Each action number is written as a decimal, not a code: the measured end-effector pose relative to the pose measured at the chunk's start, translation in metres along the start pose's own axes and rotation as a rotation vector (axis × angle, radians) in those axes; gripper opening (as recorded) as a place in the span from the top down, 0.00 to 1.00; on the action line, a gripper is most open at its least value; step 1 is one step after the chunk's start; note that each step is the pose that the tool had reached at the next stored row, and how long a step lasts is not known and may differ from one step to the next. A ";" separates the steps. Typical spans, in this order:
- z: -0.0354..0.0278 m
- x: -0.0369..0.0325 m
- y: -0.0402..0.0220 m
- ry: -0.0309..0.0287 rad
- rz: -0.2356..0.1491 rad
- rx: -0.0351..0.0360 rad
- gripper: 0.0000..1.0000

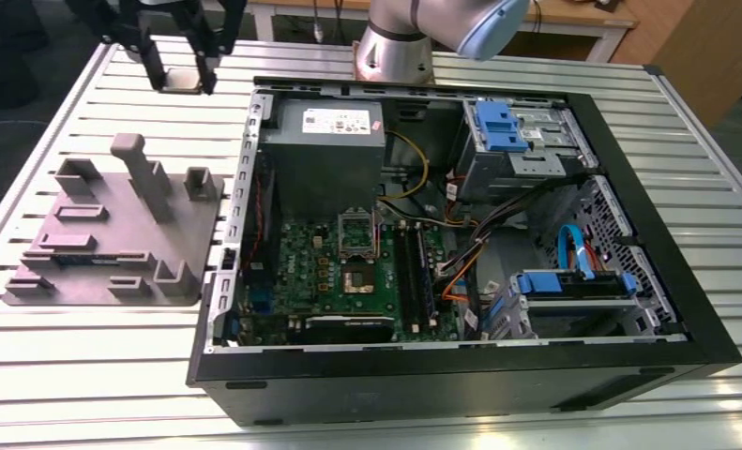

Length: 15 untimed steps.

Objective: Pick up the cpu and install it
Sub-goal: 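Pick up the cpu and move it towards the insertion slot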

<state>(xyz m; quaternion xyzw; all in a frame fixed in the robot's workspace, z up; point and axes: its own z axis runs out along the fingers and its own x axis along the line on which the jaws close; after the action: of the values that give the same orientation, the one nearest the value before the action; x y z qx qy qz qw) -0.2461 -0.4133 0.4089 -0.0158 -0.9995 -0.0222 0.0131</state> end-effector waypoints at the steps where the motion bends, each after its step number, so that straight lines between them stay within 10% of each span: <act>1: -0.0001 -0.0045 0.0001 0.0001 0.000 0.0000 0.53; 15: -0.0006 -0.0533 0.0017 0.0000 0.000 0.0000 0.53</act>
<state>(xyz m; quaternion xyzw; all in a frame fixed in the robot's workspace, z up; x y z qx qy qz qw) -0.1928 -0.4133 0.4081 -0.0158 -0.9995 -0.0222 0.0131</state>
